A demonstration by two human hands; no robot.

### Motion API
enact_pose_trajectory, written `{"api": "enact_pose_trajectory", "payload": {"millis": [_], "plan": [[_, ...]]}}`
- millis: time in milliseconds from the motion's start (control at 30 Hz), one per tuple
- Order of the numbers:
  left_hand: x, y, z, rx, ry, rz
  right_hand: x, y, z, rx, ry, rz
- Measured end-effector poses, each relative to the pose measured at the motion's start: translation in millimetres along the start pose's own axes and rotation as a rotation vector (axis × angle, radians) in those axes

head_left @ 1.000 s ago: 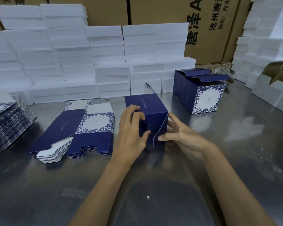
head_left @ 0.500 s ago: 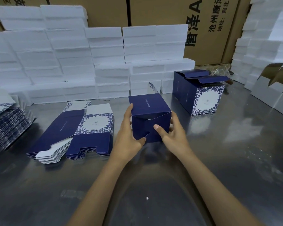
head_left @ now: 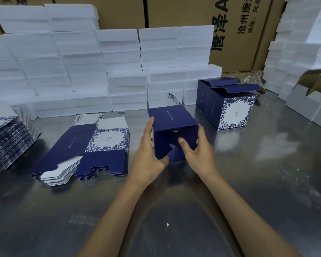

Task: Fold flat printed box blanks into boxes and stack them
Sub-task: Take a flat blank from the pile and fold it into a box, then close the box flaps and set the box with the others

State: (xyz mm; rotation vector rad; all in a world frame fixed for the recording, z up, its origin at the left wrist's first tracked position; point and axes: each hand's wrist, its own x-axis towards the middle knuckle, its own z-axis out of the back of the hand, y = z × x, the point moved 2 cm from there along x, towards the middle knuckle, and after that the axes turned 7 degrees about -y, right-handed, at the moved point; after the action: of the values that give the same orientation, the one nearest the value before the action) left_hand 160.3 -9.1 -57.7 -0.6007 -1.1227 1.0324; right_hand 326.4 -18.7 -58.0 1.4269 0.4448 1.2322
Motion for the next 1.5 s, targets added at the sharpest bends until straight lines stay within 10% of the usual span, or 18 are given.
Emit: {"api": "enact_pose_trajectory", "payload": {"millis": [533, 700, 1500], "plan": [[11.1, -13.6, 23.4, -0.817, -0.352, 0.466, 18.5, 6.5, 16.6, 0.489, 0.095, -0.288], [13.5, -23.6, 23.9, -0.560, -0.315, 0.418, 16.8, 5.4, 26.6, 0.233, -0.154, -0.231], [7.3, -44.9, 35.9, -0.193, -0.058, 0.340, -3.3, 36.2, 19.6, 0.219, 0.065, -0.033]]}}
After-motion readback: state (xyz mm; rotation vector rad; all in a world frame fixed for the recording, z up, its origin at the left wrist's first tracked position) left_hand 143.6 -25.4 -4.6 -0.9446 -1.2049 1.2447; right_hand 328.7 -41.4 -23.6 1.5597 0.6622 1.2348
